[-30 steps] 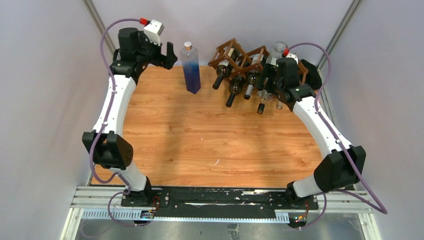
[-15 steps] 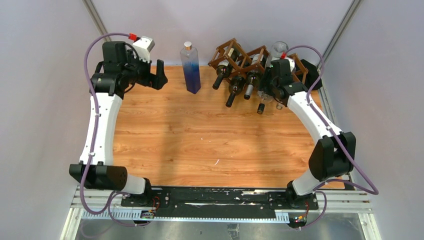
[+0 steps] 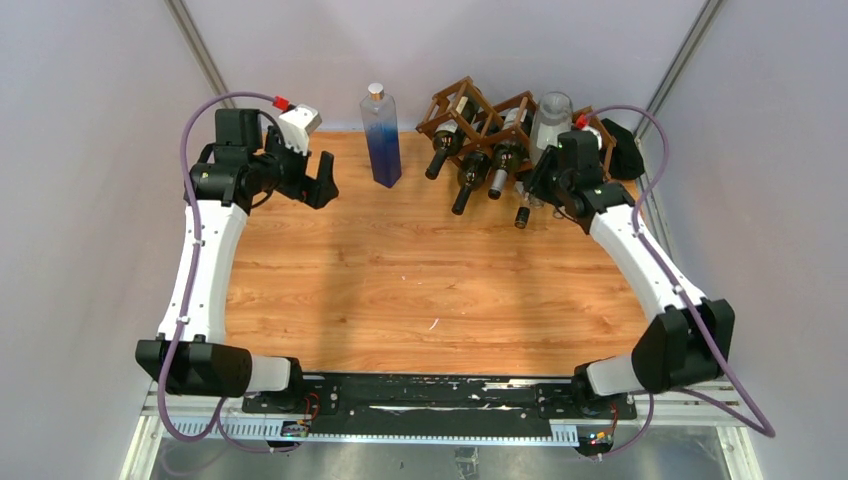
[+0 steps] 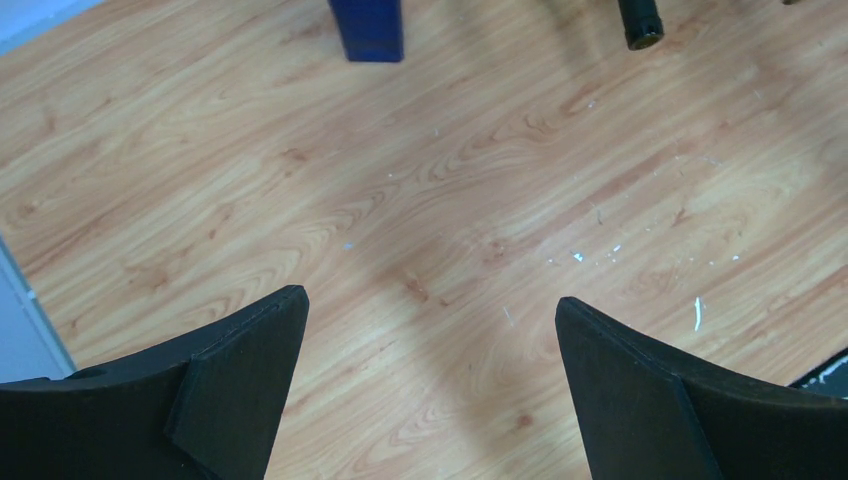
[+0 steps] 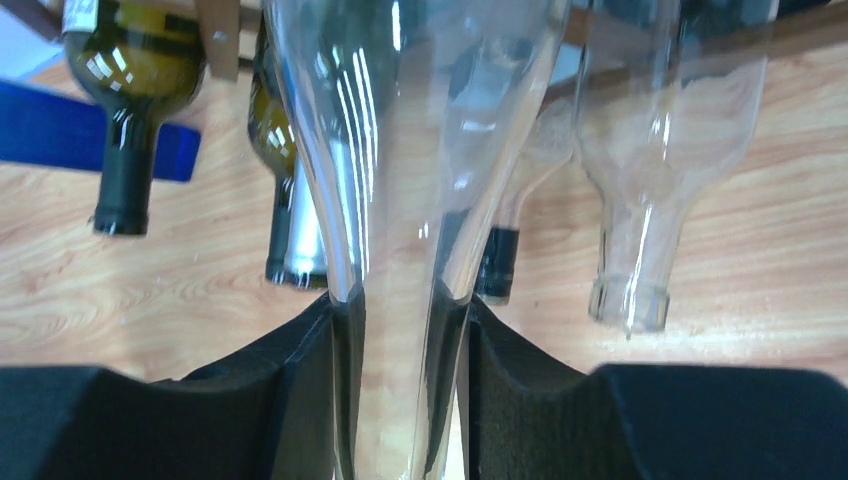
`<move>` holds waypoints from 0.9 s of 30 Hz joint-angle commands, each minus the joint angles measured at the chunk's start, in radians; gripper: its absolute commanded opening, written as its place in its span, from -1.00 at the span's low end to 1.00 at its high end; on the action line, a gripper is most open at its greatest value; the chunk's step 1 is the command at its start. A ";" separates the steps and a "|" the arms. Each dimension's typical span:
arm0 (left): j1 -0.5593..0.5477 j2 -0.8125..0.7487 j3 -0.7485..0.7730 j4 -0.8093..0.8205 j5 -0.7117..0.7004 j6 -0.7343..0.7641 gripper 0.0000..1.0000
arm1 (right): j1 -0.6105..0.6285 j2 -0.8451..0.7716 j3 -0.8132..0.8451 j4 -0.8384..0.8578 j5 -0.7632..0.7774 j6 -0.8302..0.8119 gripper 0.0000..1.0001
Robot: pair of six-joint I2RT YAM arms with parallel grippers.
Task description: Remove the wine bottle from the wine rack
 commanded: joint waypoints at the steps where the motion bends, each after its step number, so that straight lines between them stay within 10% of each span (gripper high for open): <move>1: 0.000 -0.025 -0.016 -0.009 0.093 0.042 1.00 | -0.014 -0.159 -0.019 0.096 -0.054 0.005 -1.00; 15: 0.000 -0.062 -0.034 -0.009 0.214 0.181 1.00 | 0.007 -0.363 -0.041 0.141 -0.378 0.110 -1.00; 27: -0.037 -0.250 -0.160 -0.007 0.259 0.580 1.00 | 0.372 -0.188 0.127 0.040 -0.410 0.012 -1.00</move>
